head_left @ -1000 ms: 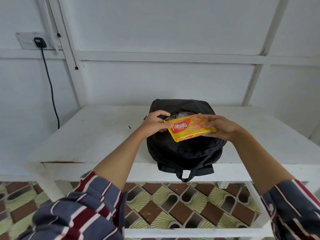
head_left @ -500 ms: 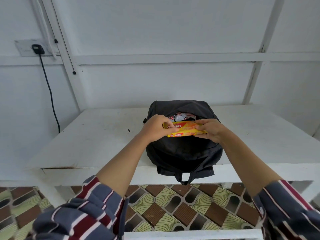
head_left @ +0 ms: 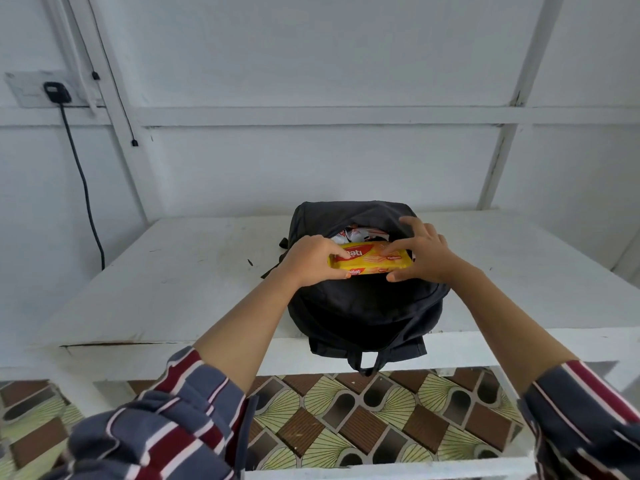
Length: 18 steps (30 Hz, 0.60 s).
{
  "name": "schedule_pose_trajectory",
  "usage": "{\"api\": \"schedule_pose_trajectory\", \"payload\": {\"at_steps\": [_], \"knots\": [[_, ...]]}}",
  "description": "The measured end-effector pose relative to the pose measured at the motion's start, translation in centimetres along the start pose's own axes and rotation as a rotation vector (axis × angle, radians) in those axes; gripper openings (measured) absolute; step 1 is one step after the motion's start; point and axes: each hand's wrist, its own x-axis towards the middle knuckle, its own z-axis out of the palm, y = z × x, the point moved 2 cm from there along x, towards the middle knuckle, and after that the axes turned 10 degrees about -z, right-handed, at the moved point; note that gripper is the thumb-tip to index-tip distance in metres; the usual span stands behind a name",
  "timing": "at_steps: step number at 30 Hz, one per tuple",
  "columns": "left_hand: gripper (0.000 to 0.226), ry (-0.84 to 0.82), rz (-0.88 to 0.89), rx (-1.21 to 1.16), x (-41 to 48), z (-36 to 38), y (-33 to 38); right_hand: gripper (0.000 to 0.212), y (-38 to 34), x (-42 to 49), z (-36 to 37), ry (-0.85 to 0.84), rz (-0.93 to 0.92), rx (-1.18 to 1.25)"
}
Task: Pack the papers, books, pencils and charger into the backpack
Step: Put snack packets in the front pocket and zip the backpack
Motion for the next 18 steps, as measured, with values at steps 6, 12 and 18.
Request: {"api": "schedule_pose_trajectory", "payload": {"at_steps": [6,12,18], "knots": [[0.043,0.104,-0.014,0.094,0.6,0.1,0.2,0.038,0.8,1.0,0.7,0.022,0.042,0.014],[0.036,0.216,-0.004,0.131,1.7,-0.4,0.5,0.036,0.9,1.5,0.4,0.055,0.057,0.112],[0.032,0.100,-0.162,-0.033,2.4,0.0,0.6,0.036,1.0,2.3,0.6,0.061,0.066,-0.071]]}}
